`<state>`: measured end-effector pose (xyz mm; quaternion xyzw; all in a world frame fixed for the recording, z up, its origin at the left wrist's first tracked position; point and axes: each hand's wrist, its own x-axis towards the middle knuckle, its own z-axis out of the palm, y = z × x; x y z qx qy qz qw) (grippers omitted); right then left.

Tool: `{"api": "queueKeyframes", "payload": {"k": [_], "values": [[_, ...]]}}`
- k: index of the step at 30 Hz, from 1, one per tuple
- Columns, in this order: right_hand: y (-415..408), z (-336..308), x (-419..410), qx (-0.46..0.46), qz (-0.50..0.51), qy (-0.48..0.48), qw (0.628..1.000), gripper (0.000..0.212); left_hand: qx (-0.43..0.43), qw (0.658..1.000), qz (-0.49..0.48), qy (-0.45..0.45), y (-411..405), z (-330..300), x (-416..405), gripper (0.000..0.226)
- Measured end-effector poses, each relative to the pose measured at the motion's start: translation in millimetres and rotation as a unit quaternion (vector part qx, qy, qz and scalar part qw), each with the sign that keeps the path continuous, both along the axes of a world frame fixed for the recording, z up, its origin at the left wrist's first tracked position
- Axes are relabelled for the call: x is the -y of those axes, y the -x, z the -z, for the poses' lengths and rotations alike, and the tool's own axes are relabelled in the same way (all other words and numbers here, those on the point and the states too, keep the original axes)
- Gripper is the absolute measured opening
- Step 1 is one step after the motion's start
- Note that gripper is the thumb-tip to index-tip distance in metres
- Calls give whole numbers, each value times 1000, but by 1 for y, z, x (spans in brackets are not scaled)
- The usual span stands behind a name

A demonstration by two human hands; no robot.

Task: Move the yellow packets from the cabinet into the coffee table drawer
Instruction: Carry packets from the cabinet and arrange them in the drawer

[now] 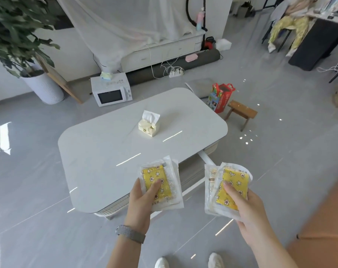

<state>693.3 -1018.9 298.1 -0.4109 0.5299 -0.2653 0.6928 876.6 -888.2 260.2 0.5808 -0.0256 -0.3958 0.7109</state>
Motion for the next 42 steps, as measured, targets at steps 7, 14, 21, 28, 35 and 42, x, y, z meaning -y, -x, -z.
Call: {"api": "queueKeyframes", "payload": {"k": [7,14,21,28,35,42], "values": [[-19,77,76,-34,-70,-4,997,26,-13,996,-76,-45,11,80,32,24],[-47,203,114,-31,-135,-12,990,23,-28,988,-130,-77,21,202,49,26],[-74,360,120,-37,-199,-8,979,21,-36,985,-138,-101,10,345,57,28],[-114,497,138,-37,-267,118,956,10,48,982,-119,-140,-28,481,69,34],[-154,552,152,45,-330,145,932,15,94,970,-187,-124,-62,533,78,36],[-175,560,128,92,-342,-12,935,20,57,972,-204,-101,-58,533,67,36]]}}
